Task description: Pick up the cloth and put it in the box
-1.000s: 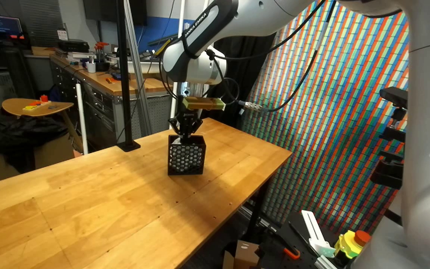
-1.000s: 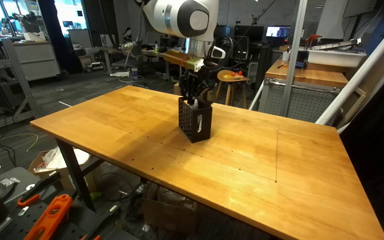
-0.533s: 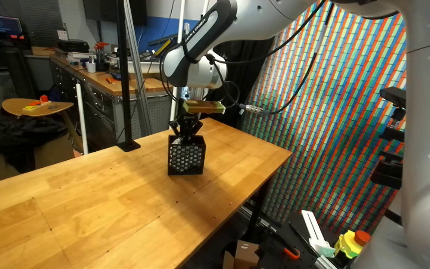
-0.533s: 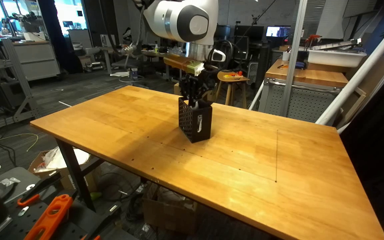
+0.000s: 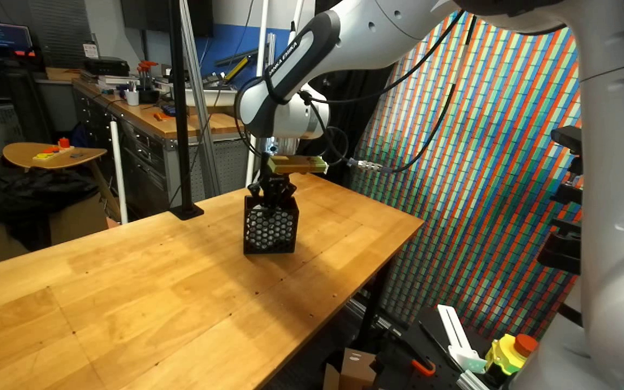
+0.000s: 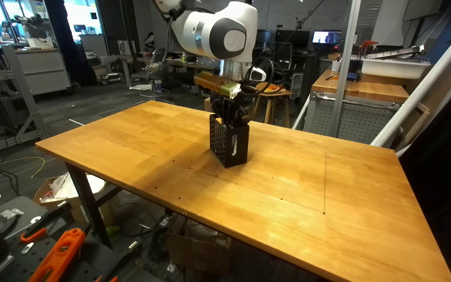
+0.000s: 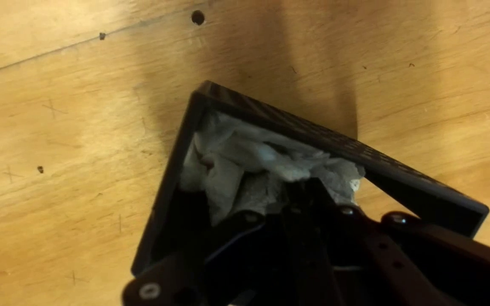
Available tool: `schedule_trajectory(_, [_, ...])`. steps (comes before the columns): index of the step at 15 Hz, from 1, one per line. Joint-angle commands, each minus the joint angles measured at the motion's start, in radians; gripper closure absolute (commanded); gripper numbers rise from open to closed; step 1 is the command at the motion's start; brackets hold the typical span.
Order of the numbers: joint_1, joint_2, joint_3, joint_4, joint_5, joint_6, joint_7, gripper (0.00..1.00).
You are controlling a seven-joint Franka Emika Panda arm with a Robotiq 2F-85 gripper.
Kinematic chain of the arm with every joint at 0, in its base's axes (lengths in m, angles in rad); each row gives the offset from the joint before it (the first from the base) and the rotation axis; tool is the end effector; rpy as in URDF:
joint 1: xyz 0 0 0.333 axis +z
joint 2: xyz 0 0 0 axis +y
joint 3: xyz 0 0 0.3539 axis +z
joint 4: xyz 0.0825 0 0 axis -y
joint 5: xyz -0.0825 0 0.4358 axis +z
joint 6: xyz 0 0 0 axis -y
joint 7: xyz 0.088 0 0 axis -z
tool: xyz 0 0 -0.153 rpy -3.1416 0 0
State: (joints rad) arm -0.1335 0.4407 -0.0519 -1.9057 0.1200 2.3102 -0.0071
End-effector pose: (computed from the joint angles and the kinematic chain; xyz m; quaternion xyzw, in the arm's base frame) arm 0.6669 -0.1178 0.2161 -0.9911 0.1277 0.0142 0.0340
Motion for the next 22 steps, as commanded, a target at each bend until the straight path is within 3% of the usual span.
schedule_trajectory(1, [-0.004, 0.004, 0.003, -0.022, 0.011, 0.025, -0.024, 0.89])
schedule_trajectory(22, [0.029, 0.077, 0.025, -0.021, -0.035, -0.019, -0.078, 0.89])
